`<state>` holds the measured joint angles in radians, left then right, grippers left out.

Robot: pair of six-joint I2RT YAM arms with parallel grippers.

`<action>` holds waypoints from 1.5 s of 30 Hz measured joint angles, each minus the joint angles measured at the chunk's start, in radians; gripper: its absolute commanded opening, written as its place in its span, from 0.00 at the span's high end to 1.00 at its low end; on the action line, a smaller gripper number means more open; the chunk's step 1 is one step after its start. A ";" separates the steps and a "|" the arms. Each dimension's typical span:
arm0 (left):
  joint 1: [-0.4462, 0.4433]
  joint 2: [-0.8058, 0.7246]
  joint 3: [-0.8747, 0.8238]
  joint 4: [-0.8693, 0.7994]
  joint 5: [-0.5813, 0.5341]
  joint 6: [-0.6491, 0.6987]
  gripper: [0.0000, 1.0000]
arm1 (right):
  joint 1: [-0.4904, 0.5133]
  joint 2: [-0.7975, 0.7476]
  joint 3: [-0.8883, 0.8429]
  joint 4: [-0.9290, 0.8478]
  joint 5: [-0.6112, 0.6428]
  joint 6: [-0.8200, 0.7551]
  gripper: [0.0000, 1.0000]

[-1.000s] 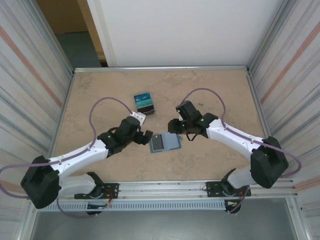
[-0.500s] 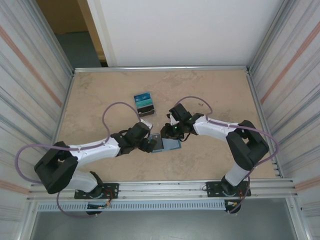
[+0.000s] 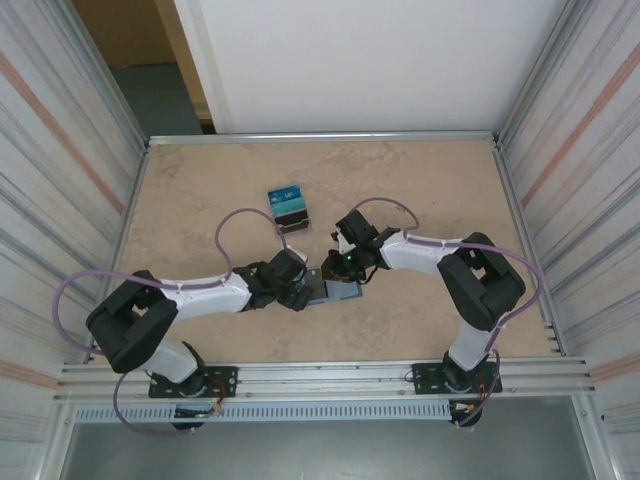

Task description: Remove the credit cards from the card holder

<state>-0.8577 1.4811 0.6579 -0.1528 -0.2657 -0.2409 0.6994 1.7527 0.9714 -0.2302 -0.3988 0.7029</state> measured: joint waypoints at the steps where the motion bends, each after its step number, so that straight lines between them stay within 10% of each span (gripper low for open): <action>1: 0.000 0.000 0.000 0.000 -0.002 0.000 0.01 | -0.002 0.005 0.000 0.000 0.000 0.000 0.83; 45: -0.002 0.013 0.011 -0.001 -0.013 0.000 0.01 | -0.028 0.023 -0.046 0.076 -0.055 0.005 0.86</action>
<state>-0.8600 1.4944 0.6693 -0.1535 -0.2783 -0.2405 0.6716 1.7756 0.9253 -0.1547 -0.4541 0.7082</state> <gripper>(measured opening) 0.986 0.148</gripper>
